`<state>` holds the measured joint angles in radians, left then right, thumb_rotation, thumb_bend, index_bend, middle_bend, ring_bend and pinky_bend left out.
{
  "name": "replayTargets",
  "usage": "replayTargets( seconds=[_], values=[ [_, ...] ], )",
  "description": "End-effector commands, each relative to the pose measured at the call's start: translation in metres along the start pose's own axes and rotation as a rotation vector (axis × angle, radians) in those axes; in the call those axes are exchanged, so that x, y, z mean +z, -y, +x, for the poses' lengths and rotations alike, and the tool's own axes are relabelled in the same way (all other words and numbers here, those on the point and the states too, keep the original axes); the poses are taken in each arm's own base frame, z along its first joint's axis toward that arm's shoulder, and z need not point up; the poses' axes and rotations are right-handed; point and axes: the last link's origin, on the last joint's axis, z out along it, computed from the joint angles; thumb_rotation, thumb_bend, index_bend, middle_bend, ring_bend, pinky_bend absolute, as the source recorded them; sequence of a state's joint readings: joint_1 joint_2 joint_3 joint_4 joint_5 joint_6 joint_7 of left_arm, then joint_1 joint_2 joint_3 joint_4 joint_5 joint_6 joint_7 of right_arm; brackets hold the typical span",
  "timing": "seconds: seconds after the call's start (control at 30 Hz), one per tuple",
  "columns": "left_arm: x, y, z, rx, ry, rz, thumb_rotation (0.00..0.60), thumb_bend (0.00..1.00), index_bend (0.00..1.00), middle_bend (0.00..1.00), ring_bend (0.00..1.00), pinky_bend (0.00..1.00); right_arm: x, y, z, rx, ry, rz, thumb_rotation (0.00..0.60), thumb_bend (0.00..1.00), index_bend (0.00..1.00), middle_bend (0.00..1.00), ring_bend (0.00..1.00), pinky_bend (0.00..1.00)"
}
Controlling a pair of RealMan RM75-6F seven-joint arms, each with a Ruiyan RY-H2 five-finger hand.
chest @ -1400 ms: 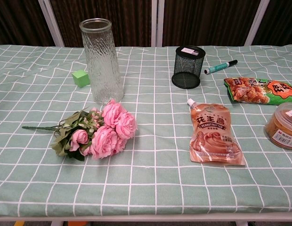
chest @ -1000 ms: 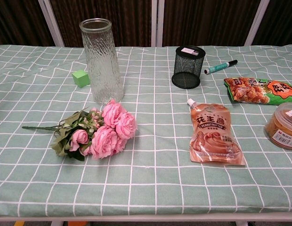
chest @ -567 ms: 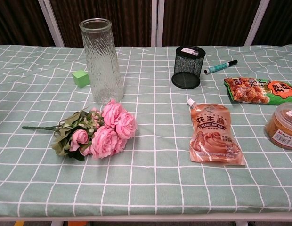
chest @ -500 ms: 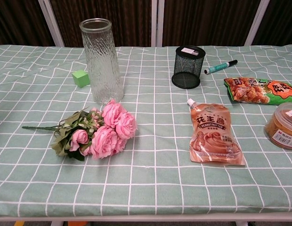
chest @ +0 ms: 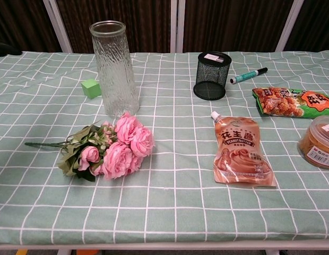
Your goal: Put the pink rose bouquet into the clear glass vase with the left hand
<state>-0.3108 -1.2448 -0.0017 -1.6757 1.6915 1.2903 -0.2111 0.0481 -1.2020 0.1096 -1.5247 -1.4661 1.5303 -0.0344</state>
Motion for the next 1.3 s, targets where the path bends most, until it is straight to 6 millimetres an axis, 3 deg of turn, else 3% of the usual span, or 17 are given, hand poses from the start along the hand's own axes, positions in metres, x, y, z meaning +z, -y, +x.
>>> replayTargets(
  seconds=[0.03,0.37,0.77,1.3],
  values=[
    [0.011,-0.012,-0.009,-0.034,0.046,-0.061,0.6,0.04,0.11,0.04,0.02,0.12,0.0,0.001,0.002,-0.007,-0.003,0.005,0.6,0.25,0.0,0.0,0.0,0.0],
    [0.042,-0.039,-0.04,-0.042,0.143,-0.183,0.6,0.04,0.1,0.03,0.01,0.12,0.003,0.0,0.008,-0.012,-0.015,-0.008,0.6,0.25,0.0,0.0,0.0,0.0],
    [0.076,-0.041,-0.074,-0.004,0.252,-0.174,0.6,0.04,0.06,0.0,0.0,0.12,0.001,-0.006,0.007,-0.011,-0.009,-0.028,0.6,0.25,0.0,0.0,0.0,0.0],
    [0.096,-0.05,-0.096,-0.001,0.305,-0.189,0.6,0.04,0.06,0.0,0.0,0.11,-0.001,-0.017,0.006,0.003,-0.008,-0.059,0.6,0.25,0.0,0.0,0.0,0.0]
  ],
)
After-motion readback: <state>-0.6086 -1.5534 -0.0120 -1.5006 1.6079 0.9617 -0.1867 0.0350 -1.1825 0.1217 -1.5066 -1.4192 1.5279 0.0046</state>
